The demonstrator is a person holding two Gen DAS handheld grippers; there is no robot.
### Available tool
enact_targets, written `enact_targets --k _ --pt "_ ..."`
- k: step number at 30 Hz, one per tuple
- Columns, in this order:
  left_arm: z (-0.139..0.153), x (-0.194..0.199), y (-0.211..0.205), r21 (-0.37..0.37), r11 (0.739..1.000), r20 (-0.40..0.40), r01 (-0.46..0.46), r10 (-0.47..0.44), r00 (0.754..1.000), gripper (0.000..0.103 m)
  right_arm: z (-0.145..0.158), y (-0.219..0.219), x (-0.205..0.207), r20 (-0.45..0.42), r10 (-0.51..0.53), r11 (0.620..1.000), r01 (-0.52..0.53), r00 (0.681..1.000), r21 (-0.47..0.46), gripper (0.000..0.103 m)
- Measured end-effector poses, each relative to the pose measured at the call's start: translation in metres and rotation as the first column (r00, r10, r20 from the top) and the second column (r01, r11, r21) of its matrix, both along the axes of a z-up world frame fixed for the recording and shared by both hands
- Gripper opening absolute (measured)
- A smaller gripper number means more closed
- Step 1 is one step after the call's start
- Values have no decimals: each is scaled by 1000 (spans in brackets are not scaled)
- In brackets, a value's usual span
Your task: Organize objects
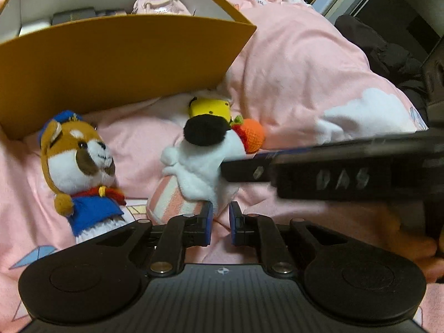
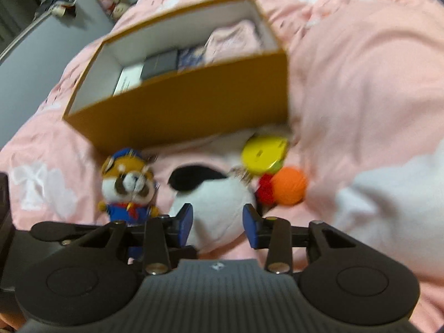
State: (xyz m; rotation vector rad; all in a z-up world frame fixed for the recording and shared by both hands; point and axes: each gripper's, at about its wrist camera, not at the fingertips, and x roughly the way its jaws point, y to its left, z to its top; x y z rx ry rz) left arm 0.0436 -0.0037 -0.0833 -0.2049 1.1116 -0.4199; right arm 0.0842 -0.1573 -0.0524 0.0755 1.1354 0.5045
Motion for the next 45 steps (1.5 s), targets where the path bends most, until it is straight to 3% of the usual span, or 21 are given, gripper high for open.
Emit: enact_targets --k 2,7,10,13,17,22,27,32,35,37,39,45 --pt "-1 0 2 -7 1000 -4 -6 6 1000 14 -4 10 -1 -14 25 1000 -25 1000 -8 43" --pt "-7 -2 6 -10 1000 -32 -25 24 999 14 -5 33 0 25 64 996 -63 998 -60 67" --pt "-9 -4 10 3 999 -33 -48 48 998 14 -18 36 7 -5 33 995 -33 999 -99 68" --pt "-4 -8 16 15 997 -5 -73 73 997 14 -31 28 16 -79 -10 999 6 997 -46 72" --pt "7 -13 30 26 993 25 -118 117 993 17 -31 12 17 -118 -34 999 36 992 19 61" --pt "15 -9 37 20 989 69 -149 147 987 22 -19 2 3 -74 21 999 -24 997 -37 37" --pt "7 6 15 70 994 74 -82 77 994 22 -20 -15 -6 -81 -13 997 6 997 -79 30" --pt "-2 6 9 47 997 42 -62 60 997 17 -22 -35 -3 -108 -94 994 88 990 -60 25" --pt "-4 3 11 30 997 34 -71 70 997 13 -13 -45 -2 -84 -145 989 146 986 5 30" --pt "-6 2 11 10 998 23 -66 66 998 10 -14 -45 -1 -86 -140 989 144 986 39 52" --pt "-7 1 9 -10 999 14 -54 54 998 10 -18 -41 2 -97 -124 990 130 987 54 64" --pt "-8 -1 12 20 996 11 -82 82 997 10 -37 -20 17 -127 -126 990 133 984 51 66"
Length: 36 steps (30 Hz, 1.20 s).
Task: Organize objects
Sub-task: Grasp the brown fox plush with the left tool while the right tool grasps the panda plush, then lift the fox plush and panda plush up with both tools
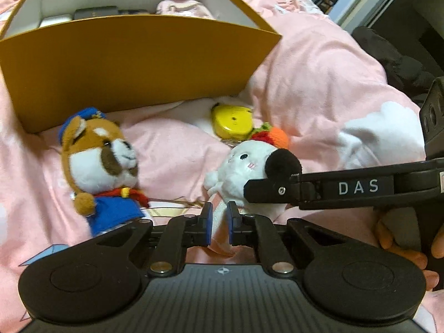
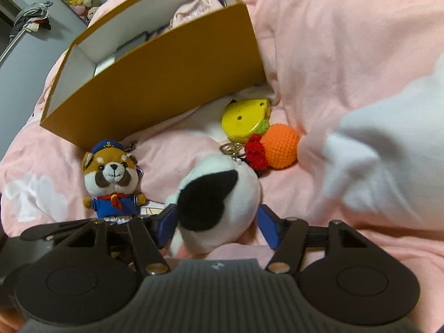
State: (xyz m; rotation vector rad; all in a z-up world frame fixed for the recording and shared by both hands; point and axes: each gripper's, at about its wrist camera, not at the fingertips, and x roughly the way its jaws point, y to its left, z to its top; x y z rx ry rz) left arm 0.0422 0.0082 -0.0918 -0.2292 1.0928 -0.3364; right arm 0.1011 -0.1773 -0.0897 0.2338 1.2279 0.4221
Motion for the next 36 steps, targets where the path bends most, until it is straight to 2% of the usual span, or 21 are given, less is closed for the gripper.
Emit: enact_targets --k 2,4,6,10,15,20,23,25,29,33,36 --pt "1 -1 1 7 1000 5 -9 9 1000 11 0 2 -3 -5 15 1000 -15 1000 17 61" --pt "6 -4 2 18 1000 21 -21 21 1000 18 5 4 -7 19 40 999 -41 999 13 54" --pt "12 -8 4 48 998 46 -32 30 999 24 11 7 -10 53 76 997 -77 996 9 51" --pt "28 -12 14 78 994 98 -77 69 993 27 24 11 -11 127 135 991 -136 983 2 47" --pt "49 -20 36 87 981 176 -175 158 972 36 42 23 1 201 246 968 -250 948 -4 45" --pt "44 -15 58 98 950 164 -298 280 946 39 49 46 17 238 339 932 -359 910 45 45" --pt "38 -11 61 83 949 151 -304 290 945 41 35 54 27 214 384 917 -398 898 25 45" --pt "31 -6 60 90 952 126 -291 279 952 41 25 52 31 188 380 921 -390 906 15 46" --pt "23 -2 59 115 946 110 -303 291 950 43 19 37 32 127 341 939 -345 931 7 46" --pt "20 0 57 135 939 107 -316 303 947 45 19 27 25 137 282 959 -278 950 -45 46" --pt "16 3 54 169 931 111 -324 309 945 46 22 25 17 154 250 968 -240 956 -78 42"
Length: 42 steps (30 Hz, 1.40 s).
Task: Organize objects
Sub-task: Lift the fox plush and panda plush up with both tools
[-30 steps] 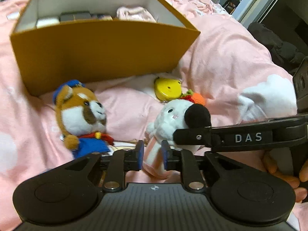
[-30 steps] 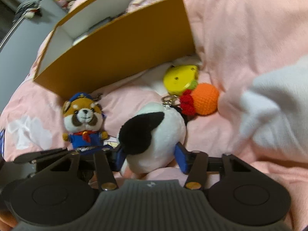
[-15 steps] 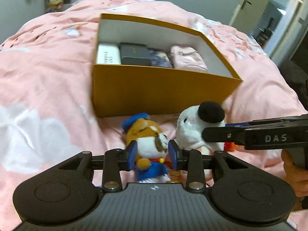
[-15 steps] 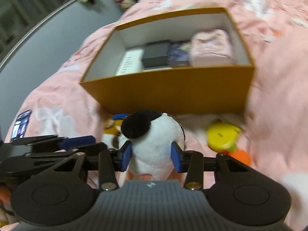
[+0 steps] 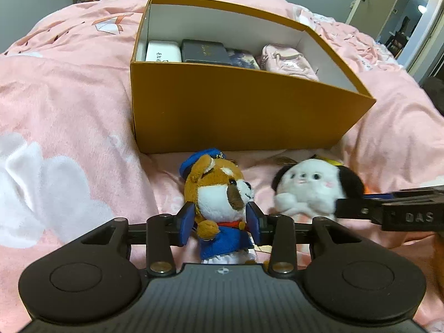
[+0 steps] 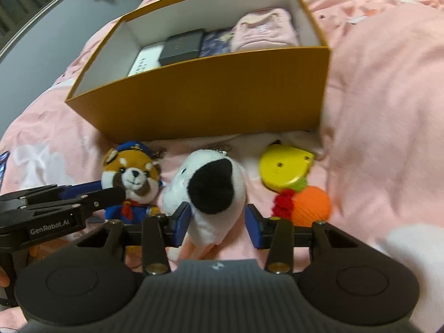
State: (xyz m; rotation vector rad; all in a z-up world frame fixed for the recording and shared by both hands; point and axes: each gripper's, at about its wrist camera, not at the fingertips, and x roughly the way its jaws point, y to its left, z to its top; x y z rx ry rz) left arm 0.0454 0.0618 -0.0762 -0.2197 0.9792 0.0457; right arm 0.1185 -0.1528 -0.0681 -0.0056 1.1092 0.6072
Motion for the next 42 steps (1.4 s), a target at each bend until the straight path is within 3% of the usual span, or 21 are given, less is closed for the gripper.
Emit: enact_targets --k 5,10,15,19,24,29,35,39,42 --pt "-5 4 -5 46 999 -17 -10 11 1000 50 10 2 -13 56 -24 1000 24 998 -10 41" --pt "-12 7 -6 33 999 -48 3 -1 999 56 14 13 -15 59 -11 1000 10 998 9 59" --pt "-14 8 -8 33 999 -52 9 -7 999 57 6 30 -13 77 3 998 2 997 -57 65" --pt "-17 10 -6 15 1000 -52 5 -4 999 57 -3 34 -11 78 12 997 -6 997 -74 66" --pt "-21 13 -4 -6 1000 -54 4 -5 999 53 -17 33 -3 29 17 1000 -16 999 -24 68" --pt "-18 9 -1 -27 1000 -39 1 -2 999 48 -14 30 -6 26 19 1000 -19 999 5 61" --pt "3 -5 6 -105 994 10 11 -10 1000 45 7 14 -7 34 30 997 -33 999 75 59" --pt "32 -11 8 -119 992 71 33 -24 997 45 34 6 -7 88 66 992 -75 994 100 59" --pt "59 -10 15 -173 984 117 44 -24 993 45 57 -1 -2 120 88 986 -103 989 129 59"
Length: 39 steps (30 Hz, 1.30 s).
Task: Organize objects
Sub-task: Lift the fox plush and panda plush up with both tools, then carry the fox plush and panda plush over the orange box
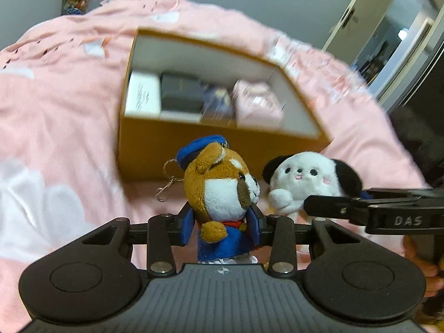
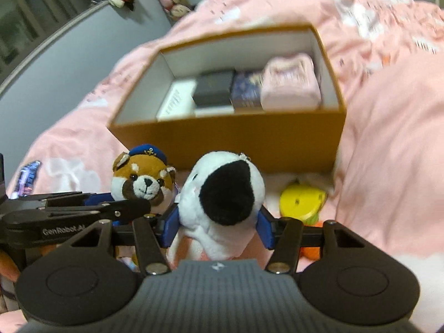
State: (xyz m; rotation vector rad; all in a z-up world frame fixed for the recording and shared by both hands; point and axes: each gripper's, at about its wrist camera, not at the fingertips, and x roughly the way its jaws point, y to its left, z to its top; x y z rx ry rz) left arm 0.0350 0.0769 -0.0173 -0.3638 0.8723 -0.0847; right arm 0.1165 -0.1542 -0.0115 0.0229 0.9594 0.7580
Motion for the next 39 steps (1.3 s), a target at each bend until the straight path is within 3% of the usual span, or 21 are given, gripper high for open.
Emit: enact_targets --k 7,14,18,26,32,39 --pt "65 26 12 -80 996 127 45 -35 991 45 59 -6 25 83 54 995 -61 995 82 59" --pt "103 64 16 -54 997 213 47 -34 976 45 97 6 64 189 57 991 -79 980 107 59" --pt "93 93 20 -53 998 181 43 -33 983 45 91 18 91 198 50 995 -66 979 78 59" --pt "46 124 35 -43 998 32 37 -36 999 45 49 44 127 160 82 997 -82 984 -8 59" --pt "25 138 43 -73 997 -61 38 -42 997 45 28 50 139 111 90 996 -88 990 -23 59" --pt "2 158 40 -59 998 -145 23 -31 989 43 9 63 146 49 123 992 -122 991 -35 59"
